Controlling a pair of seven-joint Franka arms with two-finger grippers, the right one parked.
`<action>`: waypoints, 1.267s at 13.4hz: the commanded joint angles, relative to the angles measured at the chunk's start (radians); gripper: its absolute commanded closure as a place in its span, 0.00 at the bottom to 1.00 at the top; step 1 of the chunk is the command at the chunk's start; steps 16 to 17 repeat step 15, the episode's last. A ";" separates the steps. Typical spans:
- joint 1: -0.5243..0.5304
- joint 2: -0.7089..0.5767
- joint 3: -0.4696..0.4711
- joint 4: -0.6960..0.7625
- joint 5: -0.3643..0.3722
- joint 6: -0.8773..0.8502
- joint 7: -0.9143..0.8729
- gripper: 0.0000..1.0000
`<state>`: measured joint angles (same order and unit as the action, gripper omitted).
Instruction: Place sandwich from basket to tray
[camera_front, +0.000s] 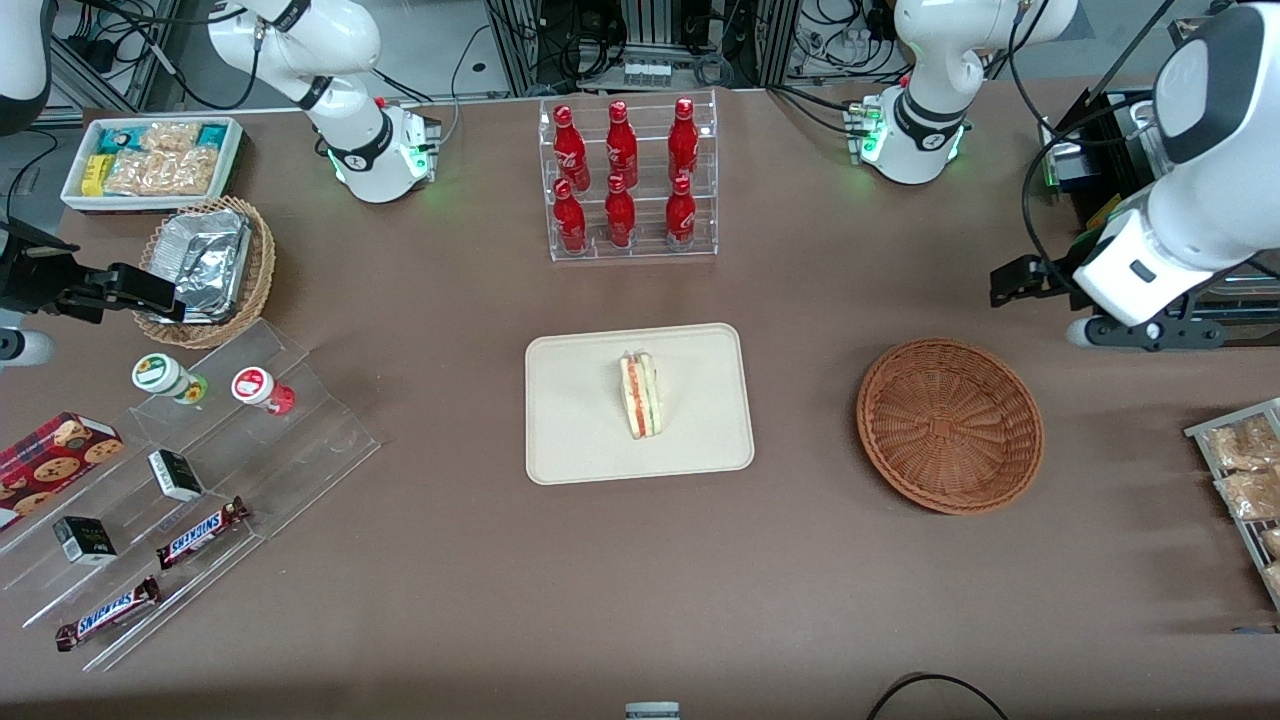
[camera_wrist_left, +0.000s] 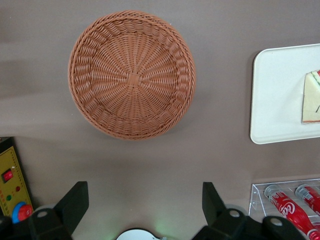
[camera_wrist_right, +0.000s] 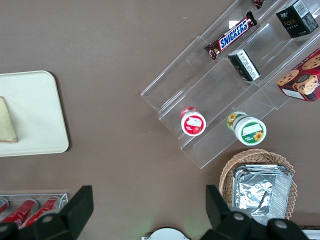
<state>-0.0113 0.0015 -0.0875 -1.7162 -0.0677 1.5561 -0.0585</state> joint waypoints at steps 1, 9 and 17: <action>0.025 -0.047 -0.020 -0.006 0.006 -0.039 0.009 0.00; 0.022 -0.080 -0.011 0.043 0.066 -0.065 0.009 0.00; 0.016 0.020 0.011 0.176 0.060 -0.080 0.009 0.00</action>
